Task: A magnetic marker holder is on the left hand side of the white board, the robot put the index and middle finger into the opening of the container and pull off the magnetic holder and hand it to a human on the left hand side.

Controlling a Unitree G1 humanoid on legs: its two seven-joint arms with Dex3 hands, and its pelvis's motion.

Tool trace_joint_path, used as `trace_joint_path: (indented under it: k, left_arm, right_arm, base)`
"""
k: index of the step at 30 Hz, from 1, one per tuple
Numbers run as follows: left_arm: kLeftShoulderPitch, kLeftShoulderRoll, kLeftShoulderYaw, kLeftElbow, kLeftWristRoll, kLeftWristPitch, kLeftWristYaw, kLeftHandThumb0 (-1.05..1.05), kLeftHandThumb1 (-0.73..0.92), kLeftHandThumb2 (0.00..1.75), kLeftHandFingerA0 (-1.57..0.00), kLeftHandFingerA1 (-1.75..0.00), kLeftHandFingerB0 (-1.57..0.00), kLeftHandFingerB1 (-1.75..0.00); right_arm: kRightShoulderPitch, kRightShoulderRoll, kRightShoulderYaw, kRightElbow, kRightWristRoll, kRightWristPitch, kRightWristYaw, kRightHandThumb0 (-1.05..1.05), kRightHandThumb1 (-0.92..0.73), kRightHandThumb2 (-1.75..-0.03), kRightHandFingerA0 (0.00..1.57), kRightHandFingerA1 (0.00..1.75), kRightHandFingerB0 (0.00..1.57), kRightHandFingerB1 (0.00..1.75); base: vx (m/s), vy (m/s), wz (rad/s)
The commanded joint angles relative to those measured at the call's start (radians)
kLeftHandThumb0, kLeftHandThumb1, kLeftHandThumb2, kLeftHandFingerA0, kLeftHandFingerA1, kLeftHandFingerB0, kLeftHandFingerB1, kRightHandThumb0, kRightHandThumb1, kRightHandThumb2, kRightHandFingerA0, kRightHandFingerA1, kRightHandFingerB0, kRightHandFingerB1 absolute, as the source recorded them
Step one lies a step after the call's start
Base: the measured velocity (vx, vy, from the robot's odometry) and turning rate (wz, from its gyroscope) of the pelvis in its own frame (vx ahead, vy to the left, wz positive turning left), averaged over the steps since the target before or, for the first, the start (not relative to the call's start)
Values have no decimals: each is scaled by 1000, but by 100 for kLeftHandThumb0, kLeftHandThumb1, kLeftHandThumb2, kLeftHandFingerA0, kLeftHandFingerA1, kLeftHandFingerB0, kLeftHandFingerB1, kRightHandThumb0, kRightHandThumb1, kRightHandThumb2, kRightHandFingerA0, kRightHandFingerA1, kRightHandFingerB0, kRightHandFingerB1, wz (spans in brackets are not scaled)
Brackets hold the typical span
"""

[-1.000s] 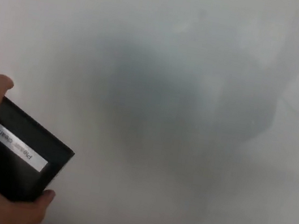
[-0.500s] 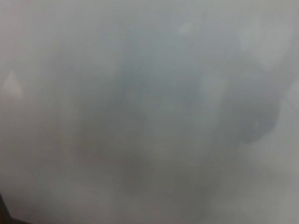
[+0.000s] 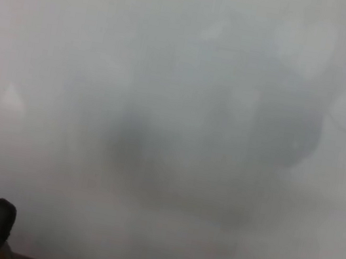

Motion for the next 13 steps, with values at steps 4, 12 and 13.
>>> trace_joint_path:
  k: [4, 12, 13]
  left_arm:
    - [-59, 57, -157, 415, 479, -425, 193, -63, 48, 78, -28, -47, -16, -41]
    - [-157, 62, -182, 672, 531, -554, 299, -62, 51, 81, -27, -49, -13, -41]
    - [-162, 62, -182, 683, 529, -556, 298, -62, 51, 81, -27, -49, -13, -41]
  right_arm:
    - [-4, -26, 7, 4, -24, 7, -51, -55, -61, -98, 86, 72, 72, 67]
    - [-20, -33, 5, -4, -30, 23, -57, -54, -61, -99, 86, 72, 71, 67]
    - [-21, -34, 6, -4, -31, 24, -59, -54, -61, -99, 86, 72, 71, 67]
  base:
    - [0, 0, 0]
    - [0, 0, 0]
    - [0, 0, 0]
